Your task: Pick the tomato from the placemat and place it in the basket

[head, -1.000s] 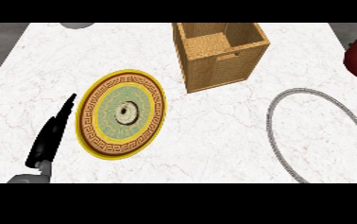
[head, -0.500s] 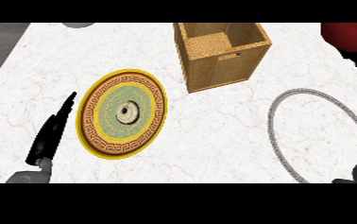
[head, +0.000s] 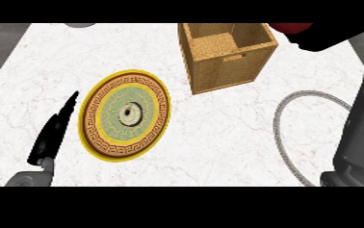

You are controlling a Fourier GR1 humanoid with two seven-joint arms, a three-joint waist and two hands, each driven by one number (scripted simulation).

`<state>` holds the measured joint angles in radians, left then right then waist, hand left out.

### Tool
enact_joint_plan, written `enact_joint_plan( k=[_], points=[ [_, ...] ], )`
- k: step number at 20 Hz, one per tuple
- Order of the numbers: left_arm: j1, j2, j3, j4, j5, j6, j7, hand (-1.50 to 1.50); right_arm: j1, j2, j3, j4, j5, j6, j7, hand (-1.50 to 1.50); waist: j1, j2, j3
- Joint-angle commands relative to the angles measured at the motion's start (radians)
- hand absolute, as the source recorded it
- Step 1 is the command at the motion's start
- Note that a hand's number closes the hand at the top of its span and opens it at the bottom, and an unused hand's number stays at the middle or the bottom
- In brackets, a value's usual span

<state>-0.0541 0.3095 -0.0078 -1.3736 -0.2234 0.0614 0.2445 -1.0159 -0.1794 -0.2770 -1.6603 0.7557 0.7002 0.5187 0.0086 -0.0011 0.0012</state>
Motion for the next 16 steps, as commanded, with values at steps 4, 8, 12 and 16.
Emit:
enact_joint_plan(
  k=[4, 8, 12, 16],
  points=[
    [-0.003, -0.032, 0.004, 0.072, -0.029, 0.011, -0.056, 0.0, -0.035, 0.028, 0.099, 0.157, 0.063, -0.131, 0.003, 1.5, -0.002, 0.003, -0.002],
    [0.008, -0.015, 0.011, -0.009, -0.017, -0.02, -0.007, 0.0, -0.016, 0.073, 0.174, 0.283, 0.158, -0.277, -0.027, 1.5, 0.004, 0.003, -0.002],
    [0.091, -0.011, 0.009, -0.099, -0.015, -0.026, 0.007, 0.0, 0.063, 0.07, 0.206, 0.358, 0.212, -0.372, -0.082, -1.5, 0.008, 0.002, -0.001],
    [0.056, -0.019, 0.031, 0.015, -0.018, -0.036, -0.055, 0.0, 0.0, 0.07, 0.146, 0.425, 0.146, -0.374, -0.081, -1.5, 0.0, 0.002, -0.002]
  ],
)
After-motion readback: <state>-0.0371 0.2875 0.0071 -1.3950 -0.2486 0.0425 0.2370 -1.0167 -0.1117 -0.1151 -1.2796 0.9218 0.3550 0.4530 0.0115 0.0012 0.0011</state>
